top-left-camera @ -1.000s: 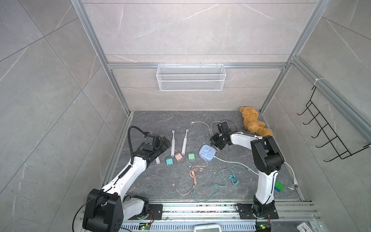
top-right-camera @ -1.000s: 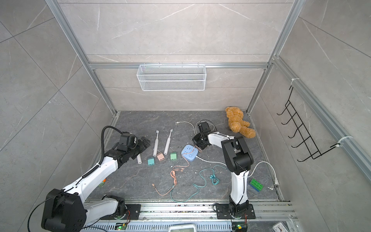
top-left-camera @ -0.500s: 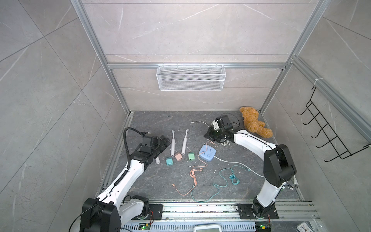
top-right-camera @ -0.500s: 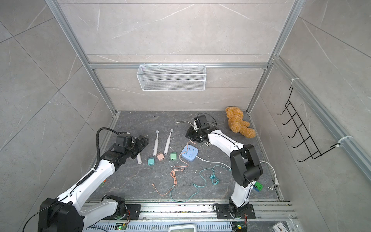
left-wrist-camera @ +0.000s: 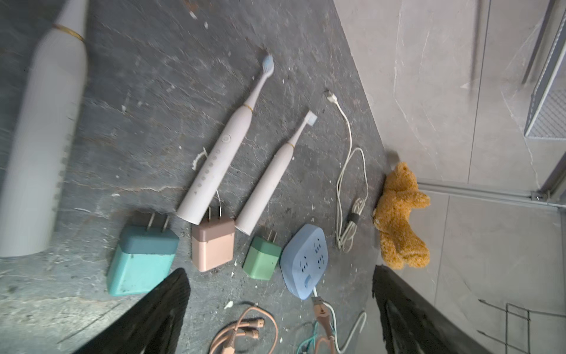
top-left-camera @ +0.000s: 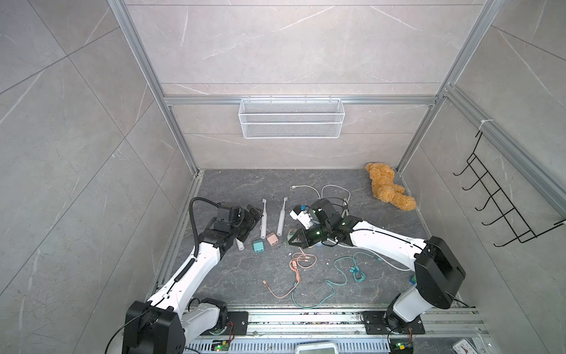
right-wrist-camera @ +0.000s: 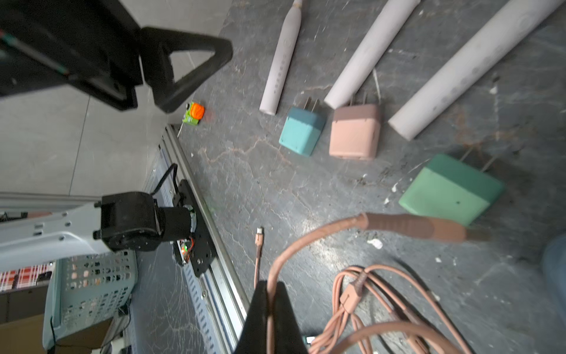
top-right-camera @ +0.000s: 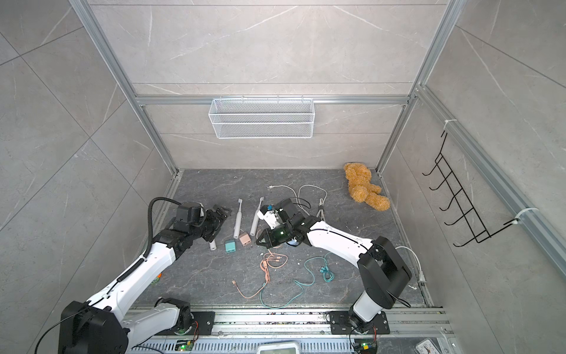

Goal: Charge the electric toothbrush
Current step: Pick up the charging cable from the center of the board.

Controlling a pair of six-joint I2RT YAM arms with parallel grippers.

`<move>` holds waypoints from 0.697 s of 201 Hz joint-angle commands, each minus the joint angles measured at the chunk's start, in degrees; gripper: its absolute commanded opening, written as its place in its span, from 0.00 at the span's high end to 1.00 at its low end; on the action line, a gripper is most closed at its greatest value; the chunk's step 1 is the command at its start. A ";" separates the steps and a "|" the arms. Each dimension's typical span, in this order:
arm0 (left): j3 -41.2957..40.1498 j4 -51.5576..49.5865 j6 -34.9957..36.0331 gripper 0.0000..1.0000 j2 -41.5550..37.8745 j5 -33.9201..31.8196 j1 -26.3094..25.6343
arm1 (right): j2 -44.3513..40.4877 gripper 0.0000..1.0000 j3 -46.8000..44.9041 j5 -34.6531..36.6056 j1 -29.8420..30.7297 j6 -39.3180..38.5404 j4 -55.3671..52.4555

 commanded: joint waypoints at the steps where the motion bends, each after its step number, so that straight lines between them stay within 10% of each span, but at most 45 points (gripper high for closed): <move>1: -2.50 5.59 -5.52 0.06 2.87 9.61 -0.03 | -2.87 1.00 -2.55 -2.91 0.90 -6.36 3.58; 140: -9.21 27.08 -16.69 0.21 12.12 21.86 -10.90 | -2.75 1.00 -3.28 -6.12 3.14 -10.18 5.86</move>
